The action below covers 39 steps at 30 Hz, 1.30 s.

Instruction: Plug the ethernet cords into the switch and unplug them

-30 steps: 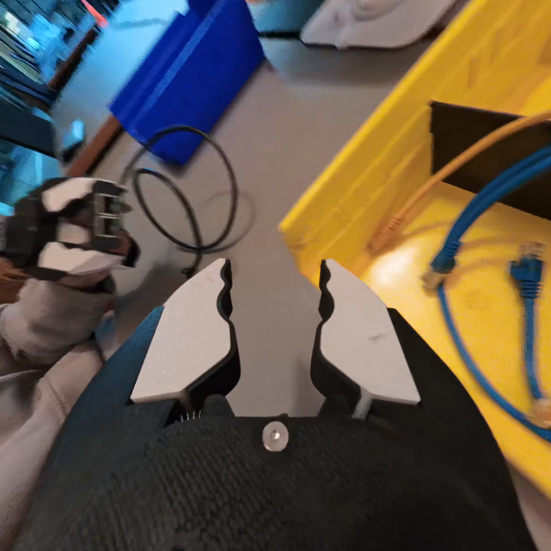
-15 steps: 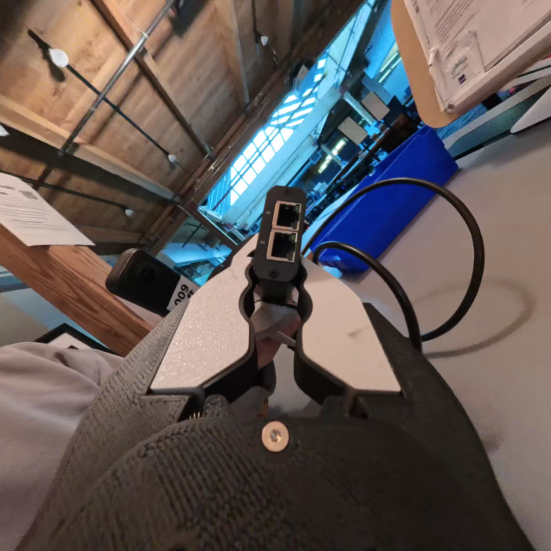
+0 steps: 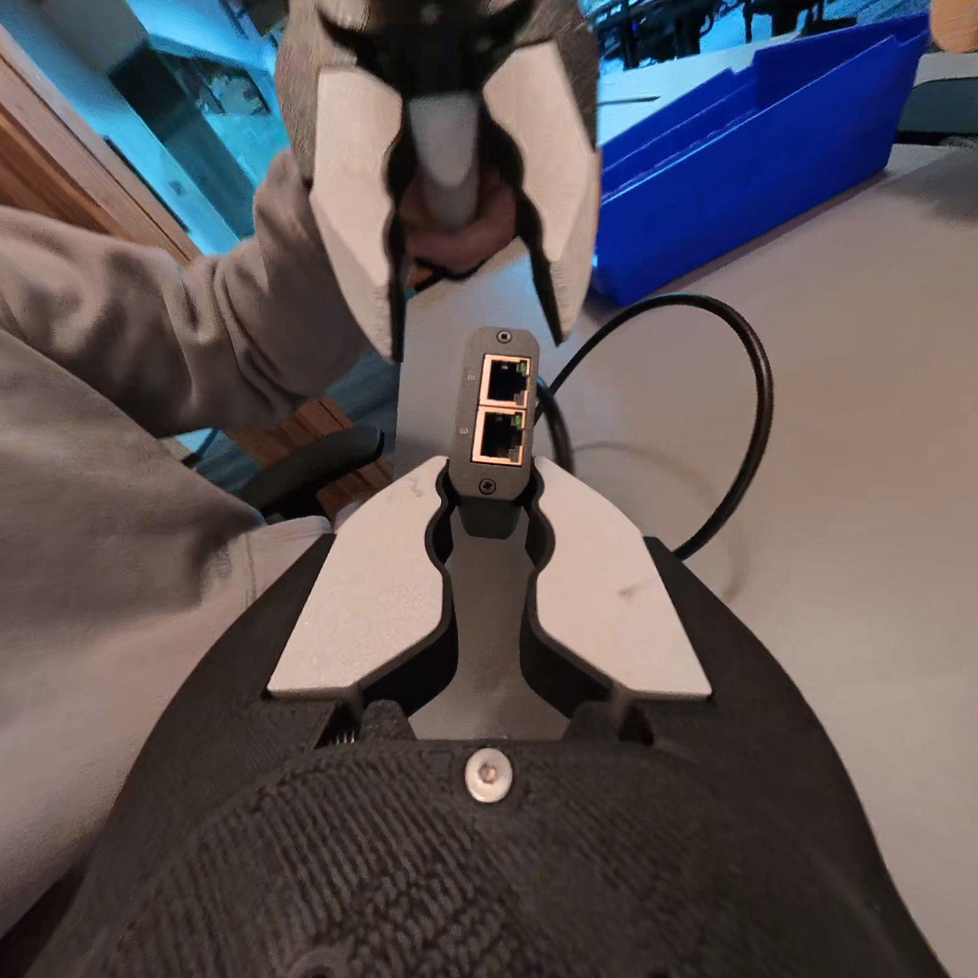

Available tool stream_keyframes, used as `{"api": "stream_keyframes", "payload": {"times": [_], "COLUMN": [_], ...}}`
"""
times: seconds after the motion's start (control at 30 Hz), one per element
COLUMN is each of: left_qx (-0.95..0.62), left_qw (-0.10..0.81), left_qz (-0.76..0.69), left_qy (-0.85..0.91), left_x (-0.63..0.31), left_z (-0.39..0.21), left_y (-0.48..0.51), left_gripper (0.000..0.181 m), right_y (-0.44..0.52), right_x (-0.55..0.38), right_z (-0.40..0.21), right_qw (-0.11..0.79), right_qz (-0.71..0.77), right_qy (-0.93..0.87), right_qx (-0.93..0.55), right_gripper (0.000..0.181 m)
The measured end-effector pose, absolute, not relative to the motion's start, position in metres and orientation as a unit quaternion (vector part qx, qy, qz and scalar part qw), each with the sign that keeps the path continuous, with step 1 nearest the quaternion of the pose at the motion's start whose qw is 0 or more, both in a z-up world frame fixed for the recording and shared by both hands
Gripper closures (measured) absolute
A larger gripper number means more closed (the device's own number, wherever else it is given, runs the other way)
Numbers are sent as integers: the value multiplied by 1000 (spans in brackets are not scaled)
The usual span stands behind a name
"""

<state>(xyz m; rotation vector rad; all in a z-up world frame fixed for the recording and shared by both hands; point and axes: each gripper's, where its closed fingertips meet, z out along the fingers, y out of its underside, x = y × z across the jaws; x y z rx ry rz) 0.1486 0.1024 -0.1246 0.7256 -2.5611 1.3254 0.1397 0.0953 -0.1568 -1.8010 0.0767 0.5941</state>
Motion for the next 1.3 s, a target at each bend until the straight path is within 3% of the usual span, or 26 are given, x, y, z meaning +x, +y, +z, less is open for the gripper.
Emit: {"api": "stream_keyframes", "payload": {"times": [0.13,0.17,0.33,0.4,0.47,0.6,0.63,0.8,0.97,1.03,1.1,1.2,1.3], "left_qx": [218,206,256,331,412,504,519,548,549,496,407,254,182], "left_qw": [140,153,76,14,-9,65,90,146,147,100,9,-132,-188], "left_qz": [384,389,460,491,556,696,712,739,738,746,748,720,633], "left_qy": [-886,-885,-847,-806,-722,-507,-465,-364,-364,-433,-525,-633,-729], "left_x": [145,143,176,203,224,234,233,227,222,215,206,185,179], "left_z": [-141,-140,-132,-127,-113,-90,-92,-110,-116,-110,-102,-93,-109], "left_y": [98,95,94,106,116,123,122,119,117,112,110,107,104], "left_gripper": [146,158,158,158,158,158,158,159,159,158,139,126,95], "right_y": [100,99,94,91,92,103,102,96,93,90,87,72,59], "right_x": [133,135,174,196,209,216,219,209,210,207,201,188,176], "right_z": [-151,-150,-134,-128,-128,-133,-132,-127,-134,-133,-129,-119,-119], "right_qw": [591,594,669,702,705,681,677,682,674,675,689,713,707], "right_qz": [254,252,183,93,-15,-159,-192,-247,-216,-200,-127,-16,15], "right_qy": [17,22,93,123,134,120,118,47,30,18,17,-5,-55], "right_qx": [-765,-764,-714,-695,-696,-705,-701,-687,-706,-710,-713,-701,-705], "right_gripper": [158,158,155,132,124,108,111,162,169,169,169,170,170]}}
